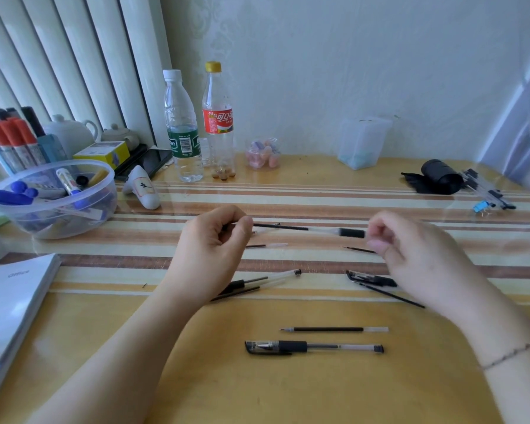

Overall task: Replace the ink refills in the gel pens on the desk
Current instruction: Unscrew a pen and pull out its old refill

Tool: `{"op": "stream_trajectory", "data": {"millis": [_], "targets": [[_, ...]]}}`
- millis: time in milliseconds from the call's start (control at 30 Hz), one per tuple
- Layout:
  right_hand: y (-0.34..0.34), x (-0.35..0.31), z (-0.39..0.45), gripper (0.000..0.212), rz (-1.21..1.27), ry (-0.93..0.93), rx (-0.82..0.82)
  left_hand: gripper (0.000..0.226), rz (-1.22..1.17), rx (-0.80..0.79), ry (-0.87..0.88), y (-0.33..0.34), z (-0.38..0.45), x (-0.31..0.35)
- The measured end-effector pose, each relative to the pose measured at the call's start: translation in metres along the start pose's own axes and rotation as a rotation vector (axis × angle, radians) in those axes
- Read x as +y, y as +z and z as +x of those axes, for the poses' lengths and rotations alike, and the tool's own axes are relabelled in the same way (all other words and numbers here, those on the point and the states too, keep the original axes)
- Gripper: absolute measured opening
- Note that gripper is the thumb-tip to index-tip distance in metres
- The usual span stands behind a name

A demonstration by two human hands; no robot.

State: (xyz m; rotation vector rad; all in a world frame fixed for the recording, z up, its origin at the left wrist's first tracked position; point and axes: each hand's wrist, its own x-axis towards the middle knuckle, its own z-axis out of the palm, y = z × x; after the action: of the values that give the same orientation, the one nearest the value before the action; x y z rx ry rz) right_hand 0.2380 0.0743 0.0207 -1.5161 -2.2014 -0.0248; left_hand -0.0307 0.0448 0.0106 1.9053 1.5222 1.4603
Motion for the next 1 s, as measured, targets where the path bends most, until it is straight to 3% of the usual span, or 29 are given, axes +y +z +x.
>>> {"op": "stream_trajectory", "data": {"millis": [67, 133, 200, 267, 367, 467, 533, 600, 700, 800, 1000], "targets": [[-0.004, 0.013, 0.003, 0.014, 0.097, 0.154, 0.025, 0.029, 0.007, 0.002, -0.001, 0.001, 0.000, 0.000], [-0.007, 0.020, 0.004, 0.016, 0.101, 0.193, 0.114, 0.029, 0.008, -0.023, -0.003, 0.003, -0.002, 0.000], [-0.009, 0.017, 0.003, 0.023, 0.238, 0.106, 0.206, 0.028, 0.007, -0.052, 0.004, 0.005, -0.004, 0.000], [-0.010, 0.001, 0.002, 0.016, 0.482, -0.021, 0.200, 0.027, -0.014, -0.087, 0.017, 0.008, -0.006, 0.003], [0.003, -0.016, -0.001, 0.010, 0.498, -0.192, 0.093, 0.025, -0.029, -0.127, 0.036, 0.011, -0.009, 0.006], [0.010, -0.016, 0.000, 0.011, 0.506, -0.162, 0.057, 0.024, -0.027, -0.140, 0.061, 0.013, -0.010, 0.007], [0.012, -0.015, -0.001, 0.015, 0.473, -0.158, 0.072, 0.025, -0.025, -0.143, 0.082, 0.013, -0.010, 0.007], [0.013, -0.014, -0.001, 0.006, 0.415, -0.175, 0.073, 0.026, -0.030, -0.145, 0.097, 0.013, -0.010, 0.007], [0.015, -0.012, 0.000, 0.023, 0.336, -0.153, 0.093, 0.030, -0.055, -0.136, 0.083, 0.014, -0.011, 0.007], [0.010, -0.005, 0.001, 0.005, 0.285, -0.144, 0.106, 0.032, -0.046, -0.072, 0.055, 0.014, -0.010, 0.006], [0.003, 0.052, 0.014, 0.015, -0.069, 0.261, 0.066, 0.036, 0.012, -0.033, 0.023, 0.014, -0.008, 0.001]]}}
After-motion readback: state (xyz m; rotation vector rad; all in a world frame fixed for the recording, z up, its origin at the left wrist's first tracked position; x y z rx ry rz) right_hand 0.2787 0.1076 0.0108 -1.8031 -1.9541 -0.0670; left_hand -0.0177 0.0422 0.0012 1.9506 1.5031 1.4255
